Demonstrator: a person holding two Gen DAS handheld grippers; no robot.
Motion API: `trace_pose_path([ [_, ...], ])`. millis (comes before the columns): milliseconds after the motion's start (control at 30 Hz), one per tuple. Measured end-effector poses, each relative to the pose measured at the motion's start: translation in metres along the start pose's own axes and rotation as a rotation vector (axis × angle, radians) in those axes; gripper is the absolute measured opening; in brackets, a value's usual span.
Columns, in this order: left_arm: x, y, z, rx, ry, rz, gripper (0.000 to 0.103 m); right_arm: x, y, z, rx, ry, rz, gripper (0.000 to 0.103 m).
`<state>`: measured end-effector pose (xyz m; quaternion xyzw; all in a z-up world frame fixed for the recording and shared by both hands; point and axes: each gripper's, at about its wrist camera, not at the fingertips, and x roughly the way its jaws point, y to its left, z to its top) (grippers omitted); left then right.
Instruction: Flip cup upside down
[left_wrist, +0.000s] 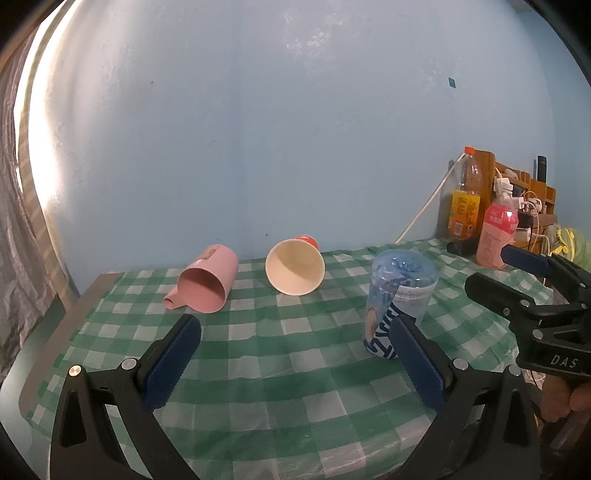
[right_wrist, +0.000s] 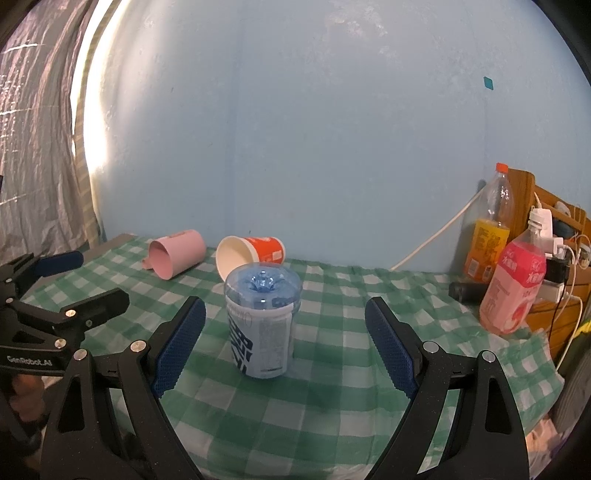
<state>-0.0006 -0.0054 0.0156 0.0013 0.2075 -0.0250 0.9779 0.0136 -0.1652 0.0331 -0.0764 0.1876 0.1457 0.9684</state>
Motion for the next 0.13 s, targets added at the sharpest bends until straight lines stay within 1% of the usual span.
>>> trace_pose_path([
  [133, -0.0004, -0.0012, -0.0003, 0.003, 0.001, -0.003, 0.103, 0.0004, -0.0006, 0.0004, 0.003, -0.002, 0.001, 0.087],
])
